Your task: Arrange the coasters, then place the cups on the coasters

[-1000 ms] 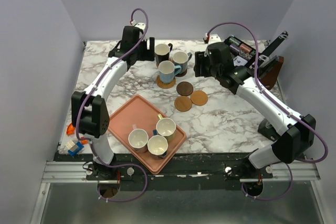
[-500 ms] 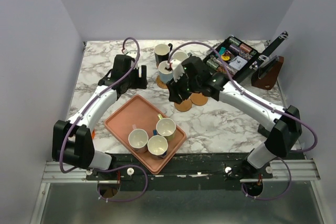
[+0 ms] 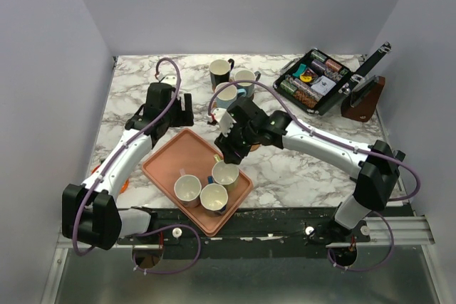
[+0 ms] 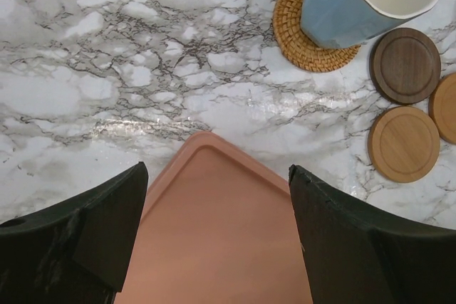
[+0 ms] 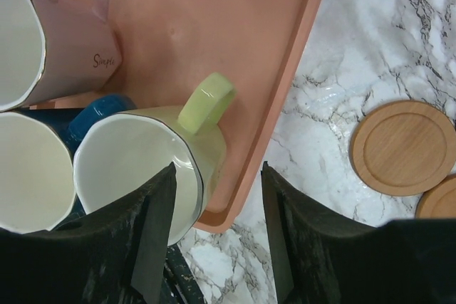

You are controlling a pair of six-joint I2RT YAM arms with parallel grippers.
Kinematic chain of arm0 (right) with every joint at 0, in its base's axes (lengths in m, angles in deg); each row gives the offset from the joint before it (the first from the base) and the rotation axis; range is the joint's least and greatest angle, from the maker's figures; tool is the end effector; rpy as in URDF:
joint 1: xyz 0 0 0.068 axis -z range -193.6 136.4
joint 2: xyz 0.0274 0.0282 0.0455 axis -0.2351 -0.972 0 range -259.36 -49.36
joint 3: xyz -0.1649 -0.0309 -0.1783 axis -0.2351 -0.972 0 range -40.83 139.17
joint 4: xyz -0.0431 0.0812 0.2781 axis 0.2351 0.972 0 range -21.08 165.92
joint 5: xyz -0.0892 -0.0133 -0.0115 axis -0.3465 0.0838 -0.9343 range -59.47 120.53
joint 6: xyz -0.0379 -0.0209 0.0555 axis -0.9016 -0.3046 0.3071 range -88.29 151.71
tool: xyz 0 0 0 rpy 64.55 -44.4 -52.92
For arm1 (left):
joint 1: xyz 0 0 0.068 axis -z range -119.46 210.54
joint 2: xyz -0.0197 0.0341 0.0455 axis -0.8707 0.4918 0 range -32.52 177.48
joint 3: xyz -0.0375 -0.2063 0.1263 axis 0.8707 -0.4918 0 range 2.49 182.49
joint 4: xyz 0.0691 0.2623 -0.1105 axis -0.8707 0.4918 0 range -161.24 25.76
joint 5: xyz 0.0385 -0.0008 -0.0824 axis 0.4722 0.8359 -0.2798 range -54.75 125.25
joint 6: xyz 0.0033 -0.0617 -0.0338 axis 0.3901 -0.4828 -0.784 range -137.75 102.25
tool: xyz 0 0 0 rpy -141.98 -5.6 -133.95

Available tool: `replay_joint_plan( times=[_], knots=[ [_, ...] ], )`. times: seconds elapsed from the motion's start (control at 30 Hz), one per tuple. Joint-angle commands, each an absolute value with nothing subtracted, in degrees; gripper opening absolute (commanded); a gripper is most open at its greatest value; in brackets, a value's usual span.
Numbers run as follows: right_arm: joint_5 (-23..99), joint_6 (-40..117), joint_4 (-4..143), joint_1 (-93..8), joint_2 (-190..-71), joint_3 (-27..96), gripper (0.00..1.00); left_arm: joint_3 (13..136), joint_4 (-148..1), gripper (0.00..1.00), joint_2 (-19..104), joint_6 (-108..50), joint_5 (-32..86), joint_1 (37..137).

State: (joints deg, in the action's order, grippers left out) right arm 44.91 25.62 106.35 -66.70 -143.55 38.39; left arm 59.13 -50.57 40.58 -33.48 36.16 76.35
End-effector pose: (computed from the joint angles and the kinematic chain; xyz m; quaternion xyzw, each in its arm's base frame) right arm 0.2292 0.3291 0.2312 -0.4989 0.7967 0.2362 0.2460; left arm 0.3279 -0.0918 0.2376 -0.0029 0.8954 -0.1141 0.4304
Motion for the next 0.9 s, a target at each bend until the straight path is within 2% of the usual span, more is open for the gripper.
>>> replay_joint_plan(
  times=[0.0, 0.1, 0.23, 0.33, 0.47, 0.57, 0.87],
  knots=[
    [44.69, 24.59, 107.94, -67.91, -144.72, 37.48, 0.59, 56.9, -50.06, 0.88, 37.53, -34.54, 38.5, 76.01],
    [44.51, 24.59, 108.38, -68.7, -146.12, 37.65, 0.58, 56.72, -48.66, 0.88, 37.0, -33.93, 38.76, 75.92],
    [43.63, 24.33, 108.47, -69.76, -147.53, 37.65, 0.51, 55.67, -48.82, 0.88, 35.77, -33.13, 40.25, 75.92],
    [43.11, 24.24, 108.82, -70.55, -148.94, 38.44, 0.36, 55.31, -48.91, 0.88, 35.42, -32.87, 40.17, 75.74],
    [41.87, 24.85, 109.35, -70.99, -149.64, 39.06, 0.2, 55.4, -48.65, 0.88, 34.98, -32.17, 39.91, 75.74],
    [40.65, 26.34, 109.0, -70.99, -148.59, 38.45, 0.01, 55.49, -48.39, 0.88, 34.63, -31.9, 40.34, 75.66],
    [27.82, 33.9, 106.63, -70.81, -141.13, 38.35, 0.01, 55.4, -48.39, 0.88, 33.4, -32.34, 41.49, 75.57]
  ],
)
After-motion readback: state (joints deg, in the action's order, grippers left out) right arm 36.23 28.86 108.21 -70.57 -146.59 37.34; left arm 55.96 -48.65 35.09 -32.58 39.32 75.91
